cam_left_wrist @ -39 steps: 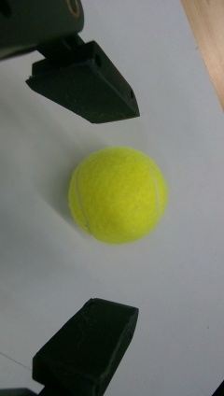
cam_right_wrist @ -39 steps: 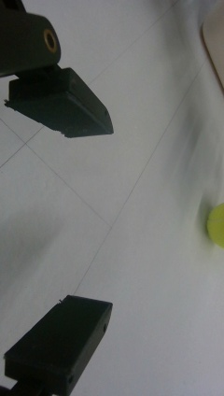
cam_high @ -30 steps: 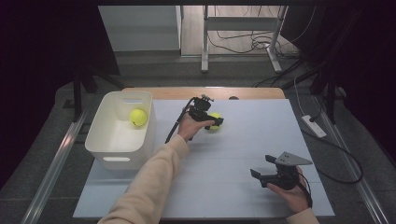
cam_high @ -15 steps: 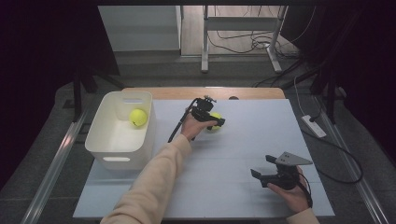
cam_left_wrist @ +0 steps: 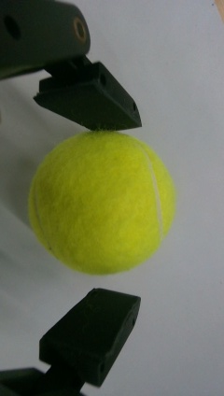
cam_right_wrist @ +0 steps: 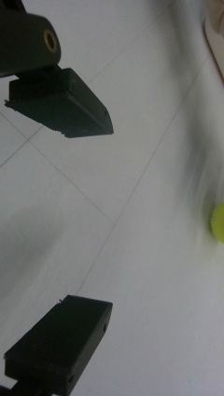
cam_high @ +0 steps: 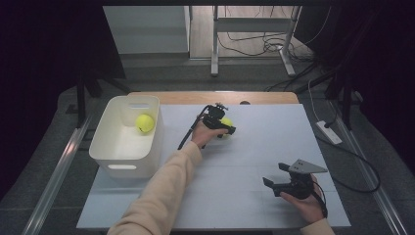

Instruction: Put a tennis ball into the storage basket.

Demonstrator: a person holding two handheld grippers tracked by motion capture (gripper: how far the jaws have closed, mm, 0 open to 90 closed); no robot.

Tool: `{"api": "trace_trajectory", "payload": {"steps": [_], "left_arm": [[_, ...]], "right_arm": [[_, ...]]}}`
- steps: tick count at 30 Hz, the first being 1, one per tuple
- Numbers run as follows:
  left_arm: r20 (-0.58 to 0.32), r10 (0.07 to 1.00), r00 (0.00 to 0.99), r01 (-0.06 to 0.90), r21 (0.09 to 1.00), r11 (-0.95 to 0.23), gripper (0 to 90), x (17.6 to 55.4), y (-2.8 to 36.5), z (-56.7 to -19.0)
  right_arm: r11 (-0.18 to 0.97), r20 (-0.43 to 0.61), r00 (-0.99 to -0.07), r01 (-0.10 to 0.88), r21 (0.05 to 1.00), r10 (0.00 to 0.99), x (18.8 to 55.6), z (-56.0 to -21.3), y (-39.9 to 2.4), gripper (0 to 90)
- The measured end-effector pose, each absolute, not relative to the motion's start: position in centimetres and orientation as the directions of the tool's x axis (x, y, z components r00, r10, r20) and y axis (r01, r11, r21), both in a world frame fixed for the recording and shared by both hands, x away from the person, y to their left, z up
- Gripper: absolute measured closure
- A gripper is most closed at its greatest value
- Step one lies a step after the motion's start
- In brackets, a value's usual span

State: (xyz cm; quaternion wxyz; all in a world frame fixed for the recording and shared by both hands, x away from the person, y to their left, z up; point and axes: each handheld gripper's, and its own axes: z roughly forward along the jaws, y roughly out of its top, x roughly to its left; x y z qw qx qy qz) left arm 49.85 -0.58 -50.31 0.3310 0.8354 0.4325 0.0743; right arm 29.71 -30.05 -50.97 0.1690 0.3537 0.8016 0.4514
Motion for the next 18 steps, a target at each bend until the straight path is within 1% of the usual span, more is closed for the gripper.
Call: {"api": "trace_trajectory", "payload": {"steps": [2, 3, 6, 9, 18], "left_arm": [[-0.156, 0.782, 0.604, 0.678, 0.616, -0.401, 24.5, 50.0, -0.5, -50.4], [-0.162, 0.783, 0.601, 0.681, 0.617, -0.395, 25.6, 50.0, -0.5, -50.4], [-0.152, 0.779, 0.609, 0.676, 0.613, -0.409, 26.4, 49.9, -0.5, -50.3], [-0.124, 0.788, 0.604, 0.671, 0.613, -0.418, 26.9, 49.8, -0.5, -50.1], [-0.132, 0.778, 0.615, 0.657, 0.631, -0.413, 27.0, 49.3, 0.0, -49.2]], "right_arm": [[0.343, 0.048, -0.692, 0.416, 0.842, 0.72, 29.7, -51.0, -30.1, 12.8], [0.342, 0.049, -0.691, 0.416, 0.843, 0.721, 29.7, -51.0, -30.1, 12.8], [0.342, 0.047, -0.691, 0.415, 0.843, 0.722, 29.7, -51.0, -30.1, 12.8], [0.342, 0.047, -0.691, 0.415, 0.843, 0.722, 29.7, -51.0, -30.1, 12.9], [0.343, 0.045, -0.69, 0.414, 0.843, 0.723, 29.7, -51.0, -30.1, 12.9]]}}
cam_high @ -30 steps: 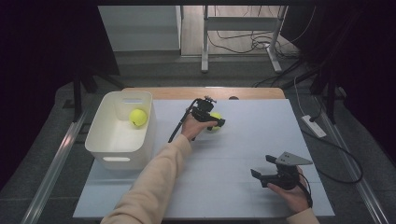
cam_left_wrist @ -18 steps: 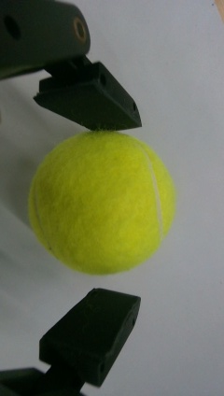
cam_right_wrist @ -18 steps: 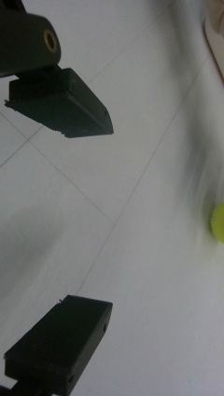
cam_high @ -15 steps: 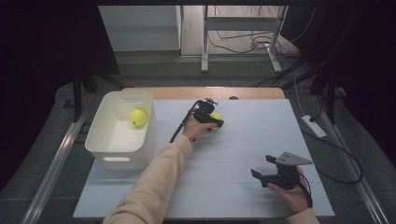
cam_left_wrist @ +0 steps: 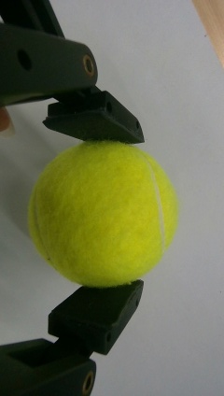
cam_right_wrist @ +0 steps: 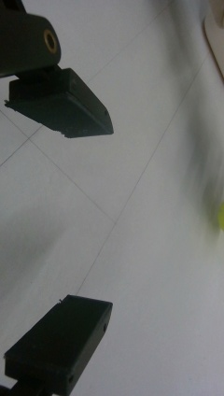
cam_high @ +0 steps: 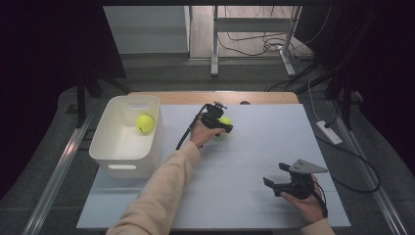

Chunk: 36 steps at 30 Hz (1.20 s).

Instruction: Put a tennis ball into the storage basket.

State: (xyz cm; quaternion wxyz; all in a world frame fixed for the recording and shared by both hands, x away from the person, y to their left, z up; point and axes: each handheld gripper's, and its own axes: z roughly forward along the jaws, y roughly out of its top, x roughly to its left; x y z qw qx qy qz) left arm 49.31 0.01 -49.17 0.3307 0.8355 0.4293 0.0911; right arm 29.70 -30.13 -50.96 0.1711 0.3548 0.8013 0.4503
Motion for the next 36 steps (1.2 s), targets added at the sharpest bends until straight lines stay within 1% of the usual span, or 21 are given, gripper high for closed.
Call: {"api": "trace_trajectory", "payload": {"steps": [8, 22, 36], "left_arm": [[-0.132, 0.767, 0.628, 0.635, 0.656, -0.407, 27.0, 48.4, 0.2, -47.9], [-0.114, 0.762, 0.637, 0.601, 0.693, -0.399, 26.9, 46.4, 1.6, -45.4], [-0.101, 0.765, 0.636, 0.588, 0.706, -0.395, 26.9, 45.2, 2.7, -44.9]], "right_arm": [[0.344, 0.043, -0.691, 0.412, 0.844, 0.722, 29.7, -50.9, -30.1, 12.9], [0.341, 0.044, -0.69, 0.41, 0.846, 0.722, 29.7, -50.8, -30.0, 12.9], [0.347, 0.038, -0.69, 0.409, 0.844, 0.722, 29.7, -50.9, -29.9, 12.9]]}}
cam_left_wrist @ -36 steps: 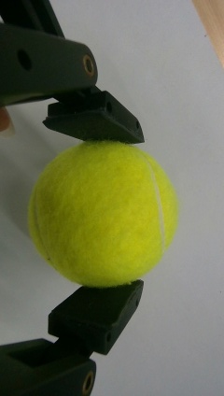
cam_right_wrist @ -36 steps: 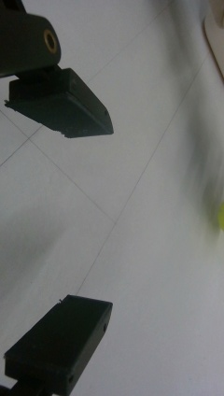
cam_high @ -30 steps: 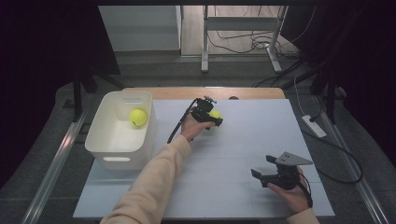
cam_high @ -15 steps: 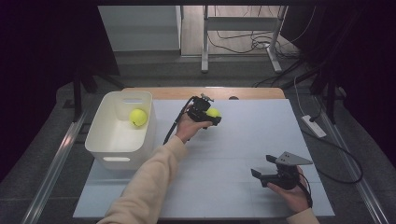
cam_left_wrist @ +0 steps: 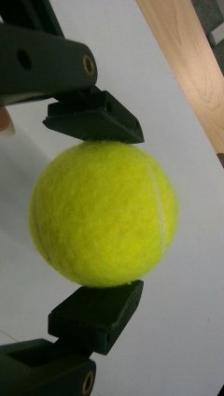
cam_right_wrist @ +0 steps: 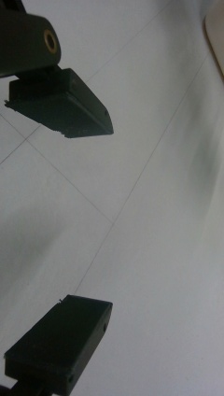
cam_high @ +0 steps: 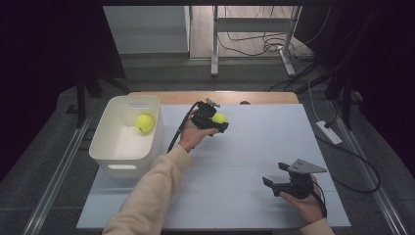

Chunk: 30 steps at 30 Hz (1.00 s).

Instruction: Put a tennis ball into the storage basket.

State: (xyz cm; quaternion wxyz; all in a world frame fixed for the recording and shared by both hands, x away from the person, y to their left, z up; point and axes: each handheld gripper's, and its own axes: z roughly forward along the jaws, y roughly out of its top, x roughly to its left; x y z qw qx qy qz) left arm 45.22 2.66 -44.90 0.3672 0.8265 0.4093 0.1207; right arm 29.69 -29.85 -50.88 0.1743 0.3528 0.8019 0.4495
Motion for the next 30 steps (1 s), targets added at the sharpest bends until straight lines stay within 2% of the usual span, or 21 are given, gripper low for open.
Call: {"api": "trace_trajectory", "payload": {"steps": [30], "left_arm": [[-0.083, 0.759, 0.646, 0.551, 0.739, -0.388, 26.9, 43.1, 4.0, -43.9]], "right_arm": [[0.352, 0.033, -0.689, 0.41, 0.842, 0.724, 29.7, -50.9, -29.8, 13.0]]}}
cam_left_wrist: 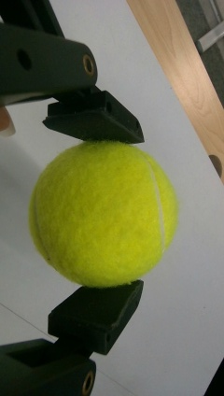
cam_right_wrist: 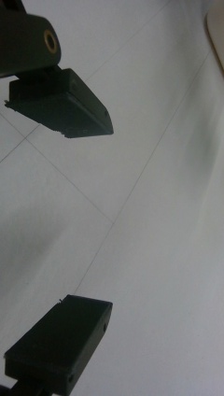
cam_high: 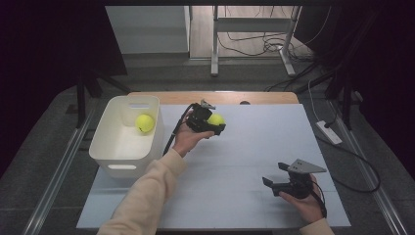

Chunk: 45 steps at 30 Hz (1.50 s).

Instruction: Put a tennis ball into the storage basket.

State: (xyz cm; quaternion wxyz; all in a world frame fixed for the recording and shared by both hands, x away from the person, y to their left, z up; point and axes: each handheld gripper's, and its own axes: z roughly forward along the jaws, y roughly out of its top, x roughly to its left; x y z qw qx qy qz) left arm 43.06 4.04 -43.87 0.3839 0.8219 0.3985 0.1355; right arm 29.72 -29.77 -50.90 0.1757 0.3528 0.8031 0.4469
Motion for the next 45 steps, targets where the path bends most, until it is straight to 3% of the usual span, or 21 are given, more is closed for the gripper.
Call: {"api": "trace_trajectory", "payload": {"steps": [45], "left_arm": [[-0.062, 0.75, 0.658, 0.494, 0.787, -0.369, 26.9, 40.1, 6.1, -41.5]], "right_arm": [[0.355, 0.028, -0.689, 0.408, 0.841, 0.724, 29.7, -50.9, -29.7, 13.0]]}}
